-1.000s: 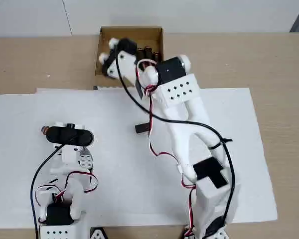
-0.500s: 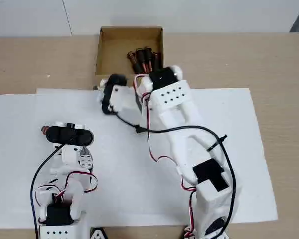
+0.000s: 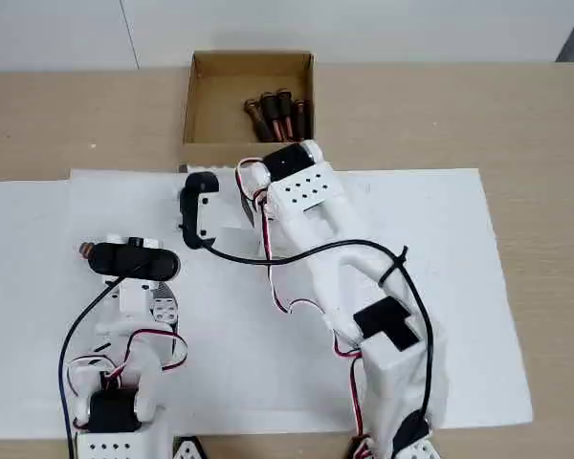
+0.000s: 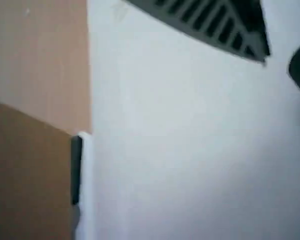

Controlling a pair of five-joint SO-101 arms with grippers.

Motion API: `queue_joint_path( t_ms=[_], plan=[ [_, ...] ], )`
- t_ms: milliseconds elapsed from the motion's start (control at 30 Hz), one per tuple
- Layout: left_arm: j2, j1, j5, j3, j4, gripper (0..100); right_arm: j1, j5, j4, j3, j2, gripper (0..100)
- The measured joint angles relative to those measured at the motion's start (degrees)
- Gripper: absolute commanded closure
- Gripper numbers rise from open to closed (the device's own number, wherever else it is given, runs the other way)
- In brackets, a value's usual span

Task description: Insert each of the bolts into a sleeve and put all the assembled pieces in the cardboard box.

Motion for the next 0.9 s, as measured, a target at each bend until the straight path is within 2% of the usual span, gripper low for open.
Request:
queue_joint_path(
  t_ms=[567, 833, 900],
  plan=[
    [0.0, 0.0, 0.0, 0.0, 0.0, 99, 0.2, 1.1, -4.5, 0.0, 7.0, 82.4],
    [0.0, 0.0, 0.0, 0.0, 0.0, 99, 0.2, 1.1, -6.2, -0.7, 9.4, 98.9],
    [0.0, 0.2, 0.0, 0.0, 0.0, 99, 0.2, 1.1, -6.3, -0.7, 9.5, 99.0]
  ],
)
